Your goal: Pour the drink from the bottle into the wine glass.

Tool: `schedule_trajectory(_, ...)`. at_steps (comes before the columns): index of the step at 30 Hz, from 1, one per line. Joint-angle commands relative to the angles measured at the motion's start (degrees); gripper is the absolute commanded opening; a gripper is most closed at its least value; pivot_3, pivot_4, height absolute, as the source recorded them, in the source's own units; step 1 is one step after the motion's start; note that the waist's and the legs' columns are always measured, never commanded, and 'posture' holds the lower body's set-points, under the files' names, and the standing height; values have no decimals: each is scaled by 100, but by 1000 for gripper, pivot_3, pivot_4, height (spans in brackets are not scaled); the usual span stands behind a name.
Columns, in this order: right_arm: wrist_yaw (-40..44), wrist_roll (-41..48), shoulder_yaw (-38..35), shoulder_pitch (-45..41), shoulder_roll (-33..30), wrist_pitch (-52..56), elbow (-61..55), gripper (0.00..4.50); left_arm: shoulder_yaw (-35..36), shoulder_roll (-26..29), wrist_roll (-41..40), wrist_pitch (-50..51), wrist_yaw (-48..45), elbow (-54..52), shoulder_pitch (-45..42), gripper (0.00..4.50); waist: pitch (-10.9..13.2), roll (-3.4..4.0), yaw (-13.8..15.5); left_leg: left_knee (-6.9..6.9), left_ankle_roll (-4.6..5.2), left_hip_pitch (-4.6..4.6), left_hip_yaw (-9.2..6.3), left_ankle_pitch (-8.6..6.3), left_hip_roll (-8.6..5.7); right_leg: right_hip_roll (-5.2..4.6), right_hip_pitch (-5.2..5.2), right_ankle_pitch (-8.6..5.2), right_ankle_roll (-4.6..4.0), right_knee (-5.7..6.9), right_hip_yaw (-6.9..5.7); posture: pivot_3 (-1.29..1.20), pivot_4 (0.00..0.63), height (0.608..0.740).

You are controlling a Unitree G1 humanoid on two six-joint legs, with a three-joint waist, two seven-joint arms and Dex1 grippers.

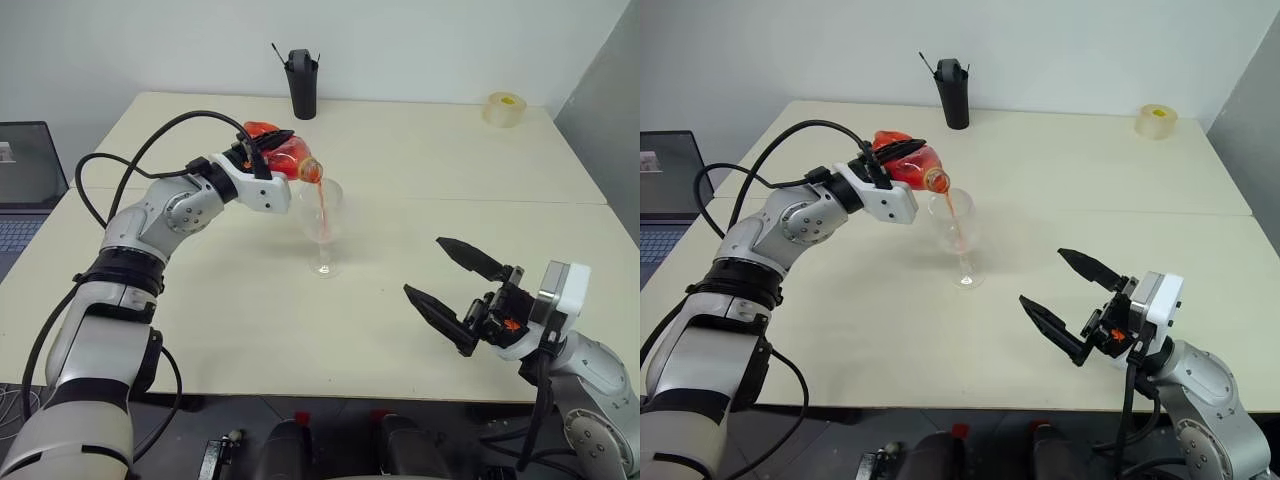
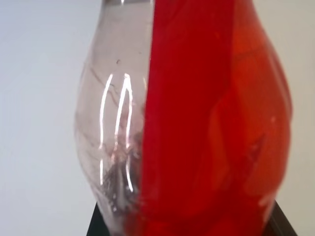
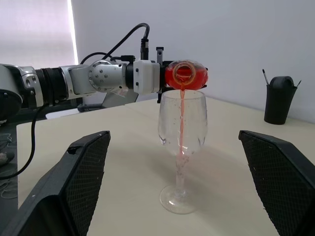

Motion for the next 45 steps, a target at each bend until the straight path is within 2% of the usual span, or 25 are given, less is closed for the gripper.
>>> schedule_trajectory(1,6,90,8,-49,-14,-43,-80,4500,24,113,56,-25,285,-80,-270,1133,0,0,1,0,0,0,0,0,0,0,0,0,0,0,0,0,150,740)
schedule_trajectory(45,-65,-18,93,-196,110,-157,39,4500,-535,451,883,-261,1332,544,-919,1086,-1,-1,1,3,-2,1,4,1,-2,-2,-2,0,0,8,0,0,150,740)
